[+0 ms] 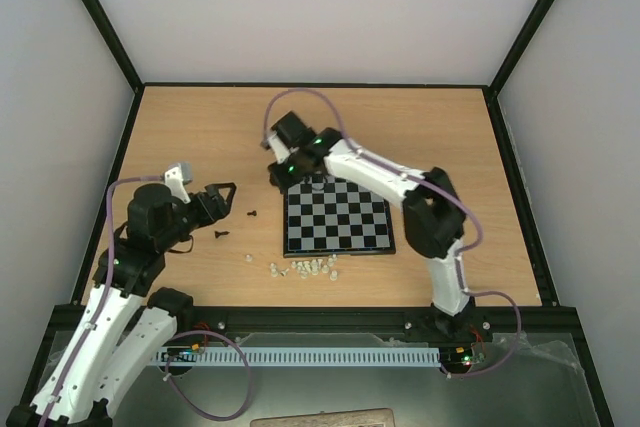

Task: Set up the chess pieces on the board
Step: Pick up the chess piece at the center of the board.

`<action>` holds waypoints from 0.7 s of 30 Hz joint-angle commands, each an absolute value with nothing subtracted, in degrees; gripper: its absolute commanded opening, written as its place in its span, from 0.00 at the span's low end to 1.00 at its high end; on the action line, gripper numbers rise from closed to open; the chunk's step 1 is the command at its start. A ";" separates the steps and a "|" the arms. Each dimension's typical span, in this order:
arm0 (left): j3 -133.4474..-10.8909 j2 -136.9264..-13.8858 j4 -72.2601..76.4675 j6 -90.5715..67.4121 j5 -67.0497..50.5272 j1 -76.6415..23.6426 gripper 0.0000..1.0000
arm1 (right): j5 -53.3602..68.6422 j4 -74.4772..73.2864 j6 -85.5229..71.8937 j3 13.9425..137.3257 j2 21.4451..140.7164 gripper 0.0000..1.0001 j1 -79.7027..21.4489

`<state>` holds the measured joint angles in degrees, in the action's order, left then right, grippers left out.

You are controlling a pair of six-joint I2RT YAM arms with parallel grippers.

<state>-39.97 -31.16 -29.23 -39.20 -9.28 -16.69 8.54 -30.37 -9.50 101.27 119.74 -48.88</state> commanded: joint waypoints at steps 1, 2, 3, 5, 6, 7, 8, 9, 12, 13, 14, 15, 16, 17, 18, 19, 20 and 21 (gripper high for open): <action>-36.92 -32.48 -19.31 -38.92 -21.44 -16.41 0.82 | 16.04 -24.39 -18.81 96.69 108.03 0.01 -44.03; -35.89 -32.90 -16.84 -39.46 -23.71 -16.36 0.82 | 17.16 -21.35 -22.02 95.02 105.82 0.01 -42.78; -34.95 -33.40 -14.42 -40.26 -26.20 -16.39 0.82 | 18.61 -18.42 -24.81 92.97 103.50 0.01 -41.45; -32.89 -34.70 -9.26 -42.08 -30.06 -16.48 0.82 | 22.50 -11.25 -31.32 87.47 98.73 0.01 -38.85; -31.87 -35.47 -6.53 -43.28 -31.70 -16.40 0.82 | 23.40 -7.67 -35.01 84.59 96.57 0.01 -37.88; -30.78 -36.34 -3.32 -44.64 -33.35 -16.38 0.82 | 24.71 -3.76 -38.50 82.13 94.85 0.01 -37.13; -29.89 -37.36 -0.53 -45.89 -34.63 -16.46 0.82 | 25.31 -0.31 -41.89 79.56 93.31 0.01 -36.75; -28.95 -38.43 2.64 -47.33 -35.50 -16.47 0.82 | 25.64 3.06 -45.12 77.26 92.03 0.01 -36.66; -27.04 -42.23 12.19 -51.83 -37.76 -16.58 0.81 | 28.40 14.07 -53.80 70.09 89.61 0.01 -36.65; -26.92 -43.18 14.63 -52.82 -38.09 -16.67 0.81 | 28.92 17.19 -56.69 68.12 89.39 0.01 -36.65; -26.99 -43.96 16.95 -53.43 -38.20 -16.88 0.81 | 29.84 21.09 -59.25 66.29 89.35 0.02 -36.65; -27.24 -44.71 18.88 -53.73 -38.12 -17.14 0.81 | 30.59 24.08 -61.15 65.17 89.49 0.01 -36.69; -27.39 -45.33 20.06 -53.90 -37.75 -17.36 0.80 | 31.18 26.39 -63.28 64.18 89.75 0.01 -36.78; -27.49 -45.71 21.76 -54.35 -37.45 -17.48 0.80 | 31.59 29.12 -65.37 63.02 89.87 0.01 -36.82; -27.45 -46.20 23.54 -55.18 -37.45 -17.53 0.80 | 31.67 31.69 -67.34 61.69 89.85 0.01 -36.87; -27.43 -46.61 25.07 -55.86 -37.44 -17.57 0.80 | 31.28 33.67 -68.91 60.76 89.76 0.01 -37.10; -27.52 -47.03 26.58 -56.72 -37.51 -17.76 0.80 | 30.44 34.34 -69.40 60.32 89.71 0.01 -37.35; -27.58 -47.59 27.76 -57.37 -37.53 -18.05 0.80 | 29.88 34.98 -69.76 59.93 89.78 0.01 -37.58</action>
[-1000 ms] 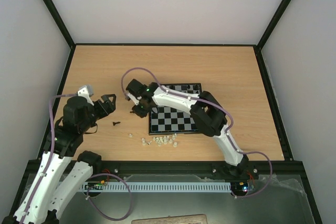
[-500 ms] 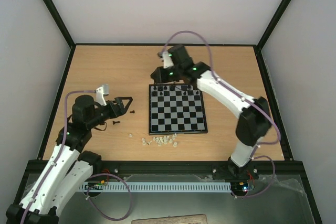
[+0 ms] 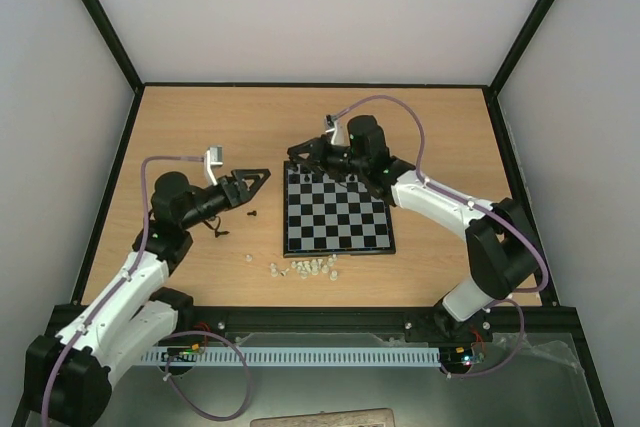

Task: Set up the chess pieces on the board
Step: Place the chess piece on the chessboard.

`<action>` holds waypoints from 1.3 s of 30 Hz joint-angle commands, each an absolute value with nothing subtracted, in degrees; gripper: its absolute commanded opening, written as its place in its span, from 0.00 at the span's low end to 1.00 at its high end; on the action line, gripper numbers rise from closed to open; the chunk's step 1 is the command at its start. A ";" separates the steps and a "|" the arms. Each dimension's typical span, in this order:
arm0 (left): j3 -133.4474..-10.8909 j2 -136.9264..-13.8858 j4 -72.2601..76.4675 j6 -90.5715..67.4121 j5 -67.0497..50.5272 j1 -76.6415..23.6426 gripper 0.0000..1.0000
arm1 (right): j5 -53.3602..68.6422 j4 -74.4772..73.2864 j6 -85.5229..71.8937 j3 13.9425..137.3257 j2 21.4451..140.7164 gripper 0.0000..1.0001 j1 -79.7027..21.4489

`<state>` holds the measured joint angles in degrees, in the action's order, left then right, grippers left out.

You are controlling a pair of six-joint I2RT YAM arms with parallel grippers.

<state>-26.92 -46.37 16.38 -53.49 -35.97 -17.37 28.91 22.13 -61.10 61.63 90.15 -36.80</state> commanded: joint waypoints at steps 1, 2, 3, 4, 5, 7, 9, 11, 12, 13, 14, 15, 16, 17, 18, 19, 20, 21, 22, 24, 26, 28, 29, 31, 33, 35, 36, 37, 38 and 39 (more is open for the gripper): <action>-27.86 -48.18 28.27 -57.61 -37.42 -18.37 0.80 | 29.65 35.72 -70.32 59.72 90.02 0.01 -37.81; -28.07 -48.92 28.29 -57.61 -37.22 -18.78 0.80 | 29.83 37.02 -71.26 59.57 90.44 0.01 -37.99; -28.19 -49.67 28.60 -57.69 -37.10 -19.11 0.80 | 30.03 38.62 -72.31 59.46 90.81 0.01 -38.24; -28.05 -50.34 29.43 -58.01 -37.09 -19.34 0.80 | 29.84 39.60 -73.20 59.50 91.22 0.01 -38.54; -27.90 -50.95 30.21 -58.35 -37.09 -19.56 0.80 | 29.32 39.93 -73.55 59.59 91.64 0.01 -38.84; -27.50 -52.12 31.74 -58.92 -37.25 -19.89 0.80 | 28.49 40.03 -73.80 60.12 92.47 0.01 -39.61; -27.51 -53.37 32.55 -59.08 -37.18 -20.24 0.79 | 28.52 40.71 -74.31 60.89 93.76 0.01 -40.37; -27.61 -54.18 32.92 -59.06 -37.09 -20.31 0.79 | 29.11 41.16 -74.82 62.04 95.09 0.01 -41.03; -27.60 -54.50 33.10 -59.08 -37.07 -20.30 0.78 | 29.27 41.39 -74.95 62.60 95.66 0.01 -41.39; -27.60 -54.80 33.39 -59.16 -37.15 -20.30 0.78 | 29.37 41.25 -74.89 63.02 96.17 0.01 -41.66; -27.66 -54.95 33.55 -59.23 -37.17 -20.38 0.76 | 29.37 41.29 -74.99 63.13 96.54 0.01 -41.80; -27.60 -54.97 33.53 -59.09 -37.11 -20.39 0.75 | 29.40 41.49 -75.13 63.22 96.95 0.01 -42.03; -27.65 -54.97 33.45 -58.96 -37.03 -20.39 0.74 | 29.54 41.64 -75.17 63.38 97.17 0.01 -42.13; -27.68 -54.98 33.27 -58.85 -36.86 -20.35 0.72 | 29.51 41.62 -75.21 63.45 97.27 0.01 -42.24; -27.65 -55.01 33.16 -58.77 -36.76 -20.39 0.69 | 29.45 41.74 -75.23 63.46 97.25 0.01 -42.34; -27.60 -55.08 33.07 -58.75 -36.74 -20.39 0.67 | 29.44 41.75 -75.20 63.46 97.22 0.01 -42.36; -27.63 -55.09 32.91 -58.64 -36.62 -20.39 0.65 | 29.38 41.75 -75.22 63.35 97.21 0.01 -42.36; -27.58 -55.11 32.75 -58.58 -36.50 -20.39 0.62 | 29.27 41.75 -75.23 63.29 97.17 0.01 -42.36; -27.60 -55.10 32.49 -58.39 -36.29 -20.39 0.61 | 29.21 41.75 -75.23 63.24 97.07 0.01 -42.36; -27.59 -55.26 32.29 -58.19 -36.04 -20.35 0.60 | 29.33 41.81 -75.19 63.23 97.15 0.01 -42.36; -27.64 -55.49 32.31 -58.04 -35.81 -20.37 0.59 | 29.39 42.00 -75.34 63.18 97.31 0.01 -42.41; -27.58 -55.97 32.37 -58.09 -35.62 -20.38 0.56 | 29.66 42.20 -75.47 63.07 97.51 0.01 -42.45; -27.55 -56.12 32.57 -58.03 -35.60 -20.31 0.56 | 29.74 42.34 -75.62 62.95 97.50 0.01 -42.41; -27.43 -56.53 32.69 -58.14 -35.28 -20.32 0.56 | 30.04 42.66 -75.76 62.82 97.54 0.01 -42.45; -27.52 -56.82 32.65 -58.07 -35.09 -20.31 0.56 | 30.06 42.99 -75.86 62.40 97.33 0.01 -42.45; -27.61 -57.03 32.69 -57.94 -34.96 -20.31 0.57 | 30.01 42.85 -75.78 62.32 97.25 0.01 -42.45; -27.54 -57.06 32.70 -57.98 -34.86 -20.33 0.57 | 30.01 42.95 -75.74 62.24 97.23 0.01 -42.45; -27.58 -57.16 32.67 -57.94 -34.75 -20.31 0.57 | 30.17 42.98 -75.76 62.21 97.27 0.01 -42.45; -27.60 -57.21 32.69 -57.91 -34.65 -20.30 0.57 | 30.24 42.98 -75.76 62.15 97.32 0.01 -42.43; -27.60 -57.12 32.56 -57.84 -34.48 -20.31 0.56 | 30.27 43.02 -75.84 61.89 97.30 0.01 -42.45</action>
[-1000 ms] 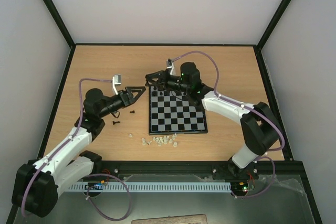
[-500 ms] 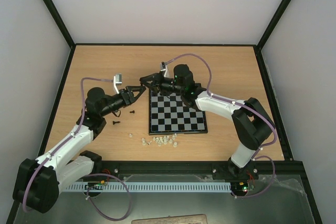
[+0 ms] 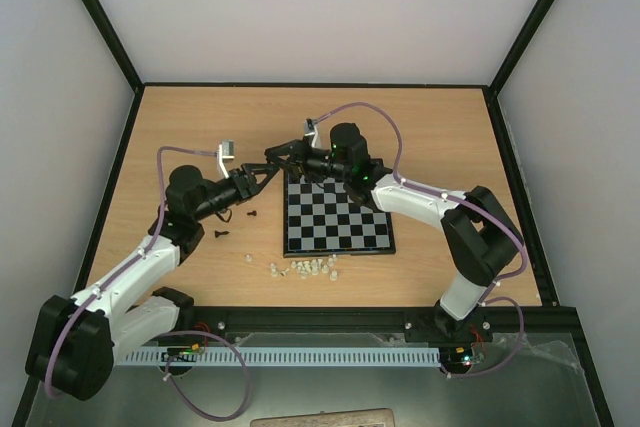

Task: Set up the chess pieces on the board
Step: Place the chess piece on the chessboard.

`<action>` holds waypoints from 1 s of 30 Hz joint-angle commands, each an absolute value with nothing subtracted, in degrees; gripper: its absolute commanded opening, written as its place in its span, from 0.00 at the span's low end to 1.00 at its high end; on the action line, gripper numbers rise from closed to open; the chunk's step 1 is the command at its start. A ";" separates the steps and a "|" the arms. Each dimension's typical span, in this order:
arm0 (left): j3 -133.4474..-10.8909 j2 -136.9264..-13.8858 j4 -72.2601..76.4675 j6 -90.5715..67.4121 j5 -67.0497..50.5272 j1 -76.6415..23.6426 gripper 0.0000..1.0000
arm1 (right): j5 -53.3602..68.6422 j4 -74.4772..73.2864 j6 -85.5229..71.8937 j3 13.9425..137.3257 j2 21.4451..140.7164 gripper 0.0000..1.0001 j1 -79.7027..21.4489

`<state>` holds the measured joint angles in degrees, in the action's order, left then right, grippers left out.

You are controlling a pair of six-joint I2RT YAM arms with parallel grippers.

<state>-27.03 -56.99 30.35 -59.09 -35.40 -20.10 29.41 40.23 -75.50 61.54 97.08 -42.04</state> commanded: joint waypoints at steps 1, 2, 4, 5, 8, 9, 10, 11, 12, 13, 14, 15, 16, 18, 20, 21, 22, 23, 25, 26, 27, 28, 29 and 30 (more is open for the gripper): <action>-27.60 -57.13 32.44 -57.81 -34.35 -20.30 0.56 | 30.22 43.20 -75.87 61.66 97.16 0.01 -42.43; -27.62 -57.05 32.39 -57.74 -34.24 -20.30 0.55 | 30.28 43.38 -75.93 61.41 97.16 0.01 -42.45; -27.69 -57.12 32.20 -57.59 -33.88 -20.30 0.52 | 30.24 43.56 -76.06 61.04 97.09 0.01 -42.45; -27.72 -57.20 32.31 -57.60 -33.72 -20.30 0.51 | 30.22 43.75 -76.18 60.86 97.14 0.02 -42.45; -27.77 -57.81 32.46 -57.77 -33.71 -20.24 0.45 | 30.23 43.86 -76.34 60.65 97.16 0.01 -42.45; -27.81 -57.94 32.53 -57.78 -33.59 -20.22 0.45 | 30.26 43.92 -76.29 60.70 97.12 0.01 -42.45; -27.76 -58.08 32.71 -57.83 -33.58 -20.22 0.44 | 30.29 43.92 -76.29 60.67 97.14 0.01 -42.45; -27.74 -58.19 32.84 -57.93 -33.51 -20.21 0.44 | 30.29 44.02 -76.32 60.54 97.12 0.01 -42.45; -27.70 -58.33 32.86 -58.00 -33.37 -20.21 0.43 | 30.32 44.02 -76.32 60.46 97.12 0.01 -42.45; -27.70 -58.40 32.91 -58.01 -33.20 -20.15 0.41 | 30.29 44.03 -76.29 60.36 96.98 0.01 -42.45; -27.69 -58.56 33.04 -58.07 -33.14 -20.13 0.41 | 30.24 44.08 -76.29 60.20 96.95 0.01 -42.41; -27.76 -58.73 33.22 -58.09 -33.14 -20.13 0.40 | 30.20 44.10 -76.29 60.06 96.90 0.01 -42.45; -27.82 -58.99 33.37 -58.13 -33.13 -20.13 0.37 | 30.19 44.12 -76.22 60.04 96.94 0.01 -42.45; -27.78 -59.42 33.83 -58.48 -33.28 -20.04 0.35 | 30.10 44.12 -76.22 59.86 96.94 0.01 -42.45; -27.70 -59.64 34.37 -58.77 -33.45 -20.04 0.32 | 30.15 44.12 -76.35 59.75 97.05 0.01 -42.45; -27.69 -59.67 34.48 -58.87 -33.48 -20.04 0.28 | 30.15 44.20 -76.27 59.69 97.04 0.01 -42.45; -27.69 -59.68 34.46 -59.02 -33.53 -20.04 0.24 | 30.17 44.21 -76.22 59.63 97.18 0.01 -42.45; -27.71 -59.61 34.41 -59.08 -33.57 -20.05 0.19 | 30.10 44.20 -76.28 59.49 97.15 0.01 -42.45; -27.83 -59.80 34.50 -59.22 -34.02 -20.06 0.16 | 30.04 44.28 -76.29 59.42 97.22 0.01 -42.45; -27.88 -59.85 34.54 -59.30 -34.23 -20.04 0.16 | 30.06 44.29 -76.29 59.54 97.33 0.01 -42.45; -27.86 -59.80 34.47 -59.29 -34.37 -20.04 0.15 | 29.99 44.24 -76.29 59.57 97.31 0.01 -42.45; -27.95 -59.68 34.24 -59.20 -34.52 -20.04 0.15 | 30.15 44.28 -76.33 59.55 97.31 0.02 -42.43; -28.28 -59.58 33.12 -58.84 -34.66 -20.00 0.15 | 30.33 44.17 -76.17 59.68 97.30 0.05 -42.45; -28.81 -59.59 31.67 -58.16 -34.96 -19.96 0.14 | 30.54 44.02 -75.98 59.68 97.17 0.09 -42.37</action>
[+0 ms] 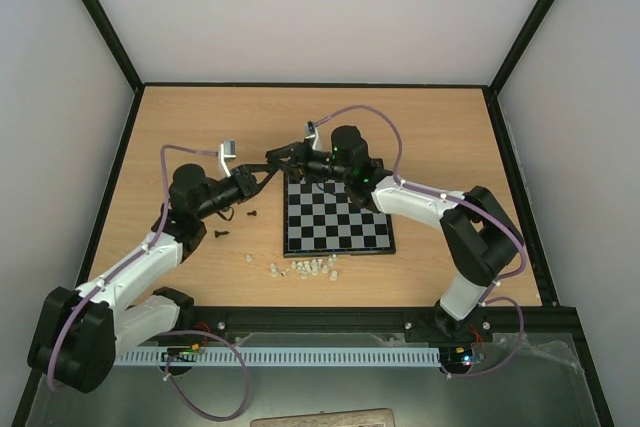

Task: Set up the chess pieces on the board
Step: Place the chess piece on the chessboard.

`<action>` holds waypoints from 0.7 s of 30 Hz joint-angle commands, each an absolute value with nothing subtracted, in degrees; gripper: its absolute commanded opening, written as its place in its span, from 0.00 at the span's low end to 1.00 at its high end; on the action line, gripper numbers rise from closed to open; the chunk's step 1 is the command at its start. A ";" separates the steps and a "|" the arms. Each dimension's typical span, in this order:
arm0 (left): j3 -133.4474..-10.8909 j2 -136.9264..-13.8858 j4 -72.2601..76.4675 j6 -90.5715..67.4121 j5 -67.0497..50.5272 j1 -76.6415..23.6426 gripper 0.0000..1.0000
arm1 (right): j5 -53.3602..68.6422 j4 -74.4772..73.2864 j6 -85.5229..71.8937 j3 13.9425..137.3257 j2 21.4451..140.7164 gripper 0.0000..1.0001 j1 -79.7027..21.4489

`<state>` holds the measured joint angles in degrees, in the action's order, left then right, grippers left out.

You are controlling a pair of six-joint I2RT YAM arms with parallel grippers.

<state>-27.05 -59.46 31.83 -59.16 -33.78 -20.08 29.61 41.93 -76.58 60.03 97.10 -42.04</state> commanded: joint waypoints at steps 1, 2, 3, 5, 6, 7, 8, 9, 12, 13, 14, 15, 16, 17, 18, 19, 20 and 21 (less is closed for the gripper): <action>-29.29 -59.57 30.43 -57.43 -35.57 -19.89 0.14 | 30.72 43.53 -75.61 59.75 96.94 0.16 -42.20; -29.69 -59.37 29.21 -56.63 -36.46 -19.87 0.14 | 30.84 42.64 -75.14 59.69 96.51 0.24 -42.08; -30.13 -59.18 27.60 -55.69 -37.38 -19.79 0.14 | 31.07 41.67 -74.32 59.71 95.90 0.33 -41.71; -31.10 -58.17 22.92 -53.06 -38.50 -19.70 0.13 | 32.12 39.01 -72.18 59.27 94.22 0.44 -40.45; -31.50 -57.49 20.70 -51.63 -39.27 -19.69 0.13 | 32.55 37.75 -70.97 58.73 93.03 0.48 -39.61; -31.91 -56.43 18.10 -50.07 -40.04 -19.54 0.13 | 33.23 36.08 -69.70 58.17 91.61 0.52 -38.65; -32.30 -55.70 15.70 -48.70 -40.57 -19.49 0.13 | 34.06 34.24 -67.95 57.78 90.32 0.53 -37.69; -32.81 -54.99 13.01 -47.01 -41.30 -19.38 0.13 | 34.97 32.00 -65.38 57.42 88.68 0.55 -36.69; -34.22 -53.29 7.03 -42.27 -44.14 -19.27 0.13 | 38.19 23.25 -58.89 57.42 84.00 0.60 -34.27; -34.71 -52.75 5.08 -40.90 -45.25 -19.33 0.14 | 39.52 20.23 -56.65 58.01 82.87 0.61 -33.75; -35.18 -52.27 3.51 -39.64 -46.73 -19.33 0.14 | 41.09 16.72 -54.01 59.06 82.24 0.61 -33.45; -35.55 -51.94 2.15 -38.41 -48.49 -19.38 0.14 | 42.93 11.98 -50.99 61.11 82.08 0.61 -33.36; -36.04 -51.58 0.29 -37.51 -50.04 -19.46 0.14 | 44.97 7.78 -47.80 62.90 82.02 0.61 -33.39; -36.24 -51.35 -0.55 -36.69 -51.96 -19.55 0.14 | 47.33 4.10 -45.26 63.98 81.96 0.61 -33.36; -36.62 -51.13 -1.86 -35.66 -53.96 -19.65 0.14 | 48.66 -0.19 -42.39 65.36 81.85 0.61 -33.38; -36.98 -50.86 -3.32 -34.63 -55.47 -19.90 0.15 | 49.75 -3.65 -39.54 66.06 81.58 0.62 -33.37; -37.33 -50.60 -4.93 -33.22 -57.16 -20.41 0.15 | 51.31 -5.50 -37.78 65.98 80.92 0.61 -33.40; -37.67 -50.13 -6.43 -31.98 -58.45 -20.96 0.16 | 52.89 -6.77 -36.74 65.64 80.30 0.62 -33.40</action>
